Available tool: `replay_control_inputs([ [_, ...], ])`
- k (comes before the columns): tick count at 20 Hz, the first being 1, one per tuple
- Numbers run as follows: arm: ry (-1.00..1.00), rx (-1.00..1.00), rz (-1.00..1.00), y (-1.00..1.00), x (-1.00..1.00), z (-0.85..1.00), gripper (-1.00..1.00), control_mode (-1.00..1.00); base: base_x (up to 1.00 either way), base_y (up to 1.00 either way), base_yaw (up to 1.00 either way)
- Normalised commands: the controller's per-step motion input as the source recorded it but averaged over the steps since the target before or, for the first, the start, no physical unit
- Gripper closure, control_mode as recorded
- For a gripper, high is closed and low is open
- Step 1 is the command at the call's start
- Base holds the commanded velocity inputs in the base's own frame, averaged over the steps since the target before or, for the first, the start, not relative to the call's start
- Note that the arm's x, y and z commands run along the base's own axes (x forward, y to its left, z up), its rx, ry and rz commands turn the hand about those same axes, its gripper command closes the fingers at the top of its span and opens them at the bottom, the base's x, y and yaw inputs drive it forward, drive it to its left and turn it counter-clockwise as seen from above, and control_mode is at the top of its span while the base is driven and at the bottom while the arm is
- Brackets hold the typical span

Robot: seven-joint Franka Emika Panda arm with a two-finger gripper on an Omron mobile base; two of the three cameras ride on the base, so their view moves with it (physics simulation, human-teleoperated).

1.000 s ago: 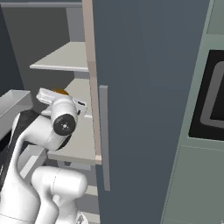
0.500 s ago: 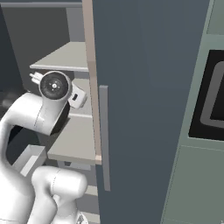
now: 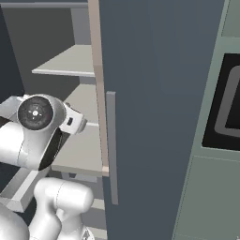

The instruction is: Take the garlic, mango, and mushroom from the freezer and place them in the bowl on the counter.

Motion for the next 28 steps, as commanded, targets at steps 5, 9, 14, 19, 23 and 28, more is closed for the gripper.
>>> replay_control_inputs([
  [5, 0.05, -0.07, -0.18, 0.00, -0.20, 0.00, 1.00, -1.00, 0.00, 0.00, 0.00],
  [9, 0.09, -0.11, -0.19, 0.00, -0.16, 0.00, 1.00, -1.00, 0.00, 0.00, 0.00],
  [14, 0.02, -0.02, -0.05, 0.00, -0.37, 0.00, 1.00, -1.00, 0.00, 0.00, 0.00],
  [19, 0.00, 0.00, 0.00, 0.00, 0.00, 0.00, 1.00, 1.00, -0.98, 0.01, 0.06],
  [23, 0.00, 0.00, 0.00, 0.00, 0.00, 0.00, 1.00, 1.00, -0.96, 0.74, 0.19],
  [28, 0.00, 0.00, 0.00, 0.00, 0.00, 0.00, 1.00, 1.00, -0.28, 1.00, 0.14],
])
